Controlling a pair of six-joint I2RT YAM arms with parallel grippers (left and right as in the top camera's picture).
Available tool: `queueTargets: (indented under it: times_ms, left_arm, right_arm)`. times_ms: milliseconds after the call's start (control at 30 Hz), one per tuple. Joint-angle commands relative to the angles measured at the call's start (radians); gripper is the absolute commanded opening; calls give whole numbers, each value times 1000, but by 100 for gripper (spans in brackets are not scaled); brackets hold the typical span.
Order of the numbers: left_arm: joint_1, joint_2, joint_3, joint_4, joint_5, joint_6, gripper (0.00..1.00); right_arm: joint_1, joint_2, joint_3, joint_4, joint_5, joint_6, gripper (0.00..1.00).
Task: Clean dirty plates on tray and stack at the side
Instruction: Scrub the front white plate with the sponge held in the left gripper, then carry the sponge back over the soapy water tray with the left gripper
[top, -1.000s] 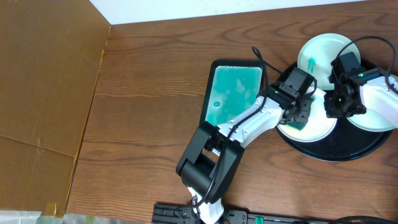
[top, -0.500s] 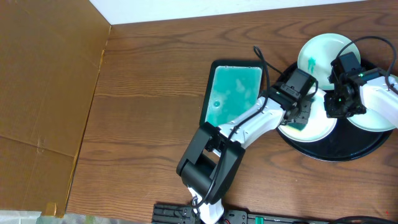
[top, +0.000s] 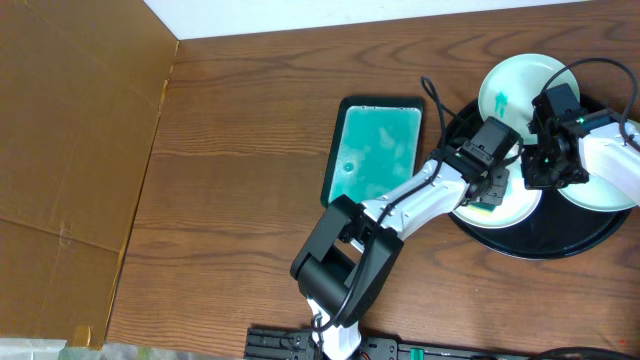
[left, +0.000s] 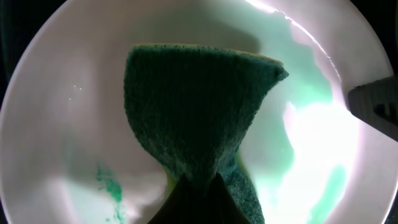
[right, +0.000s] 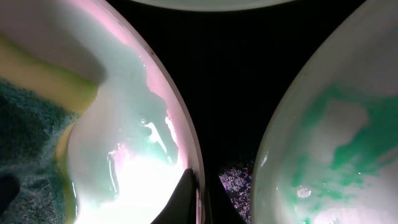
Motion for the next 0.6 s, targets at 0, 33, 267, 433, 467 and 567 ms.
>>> queueTargets:
  times_ms: [0,33,267,433,467,567]
  left_arm:
    - [34,48,-13,-31,-67,2,7]
    - [44,48,-13,-41,-94,1,7]
    - [143,43,-13,-117,-275,-40,7]
    - [187,27,-9,-93,-286,-39,7]
    - [190,17,-5,-87,-286,-39,7]
    - [191,-31,10,-67,-262,-40,7]
  right_arm:
    - [9,24,-8,-15,-4,-14,1]
    - [9,24,-8,-16,-4,-14,1]
    - [9,24,-8,-19,1,-13,1]
    - [9,24,-8,-16,7,-13,1]
    - [9,24,-8,-16,7,-13,1]
    - [9,24,-8,-16,7,-13,1]
